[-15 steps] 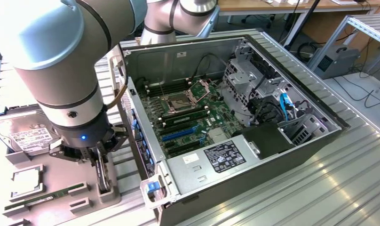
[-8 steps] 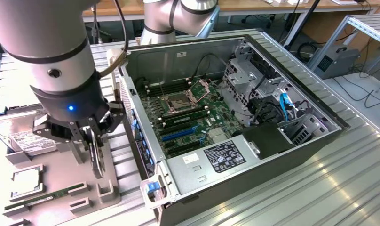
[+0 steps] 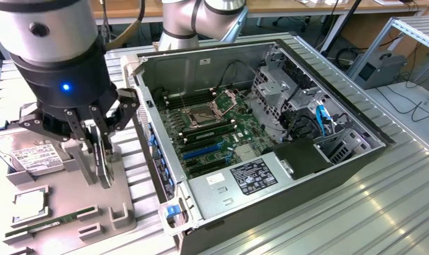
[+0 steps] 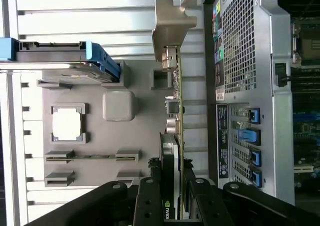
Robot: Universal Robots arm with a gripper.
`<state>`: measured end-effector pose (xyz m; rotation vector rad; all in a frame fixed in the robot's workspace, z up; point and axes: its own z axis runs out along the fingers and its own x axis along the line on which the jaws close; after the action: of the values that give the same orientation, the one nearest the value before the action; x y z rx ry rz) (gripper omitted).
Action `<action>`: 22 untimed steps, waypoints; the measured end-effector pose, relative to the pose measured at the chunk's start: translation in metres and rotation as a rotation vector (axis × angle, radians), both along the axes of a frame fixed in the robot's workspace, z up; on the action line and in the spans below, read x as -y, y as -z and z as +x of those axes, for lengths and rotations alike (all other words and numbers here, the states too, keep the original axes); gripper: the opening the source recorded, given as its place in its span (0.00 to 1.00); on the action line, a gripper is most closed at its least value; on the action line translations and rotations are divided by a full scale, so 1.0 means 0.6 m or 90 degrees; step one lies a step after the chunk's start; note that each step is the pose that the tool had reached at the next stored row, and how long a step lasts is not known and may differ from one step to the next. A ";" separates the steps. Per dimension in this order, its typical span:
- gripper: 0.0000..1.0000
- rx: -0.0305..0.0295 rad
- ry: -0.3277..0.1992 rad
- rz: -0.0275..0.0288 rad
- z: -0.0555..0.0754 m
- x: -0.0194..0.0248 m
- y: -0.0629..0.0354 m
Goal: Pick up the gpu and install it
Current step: 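Pick up the gpu and move the gpu toward the slot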
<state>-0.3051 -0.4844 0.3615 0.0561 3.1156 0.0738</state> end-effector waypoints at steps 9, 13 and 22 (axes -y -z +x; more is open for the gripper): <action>0.27 0.0000 0.000 0.0004 0.001 -0.0002 -0.114; 0.27 0.0001 0.000 0.0006 0.002 -0.0004 -0.161; 0.27 0.0000 0.000 0.0005 0.002 -0.0004 -0.176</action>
<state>-0.3040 -0.4842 0.4671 0.0561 3.1156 0.0751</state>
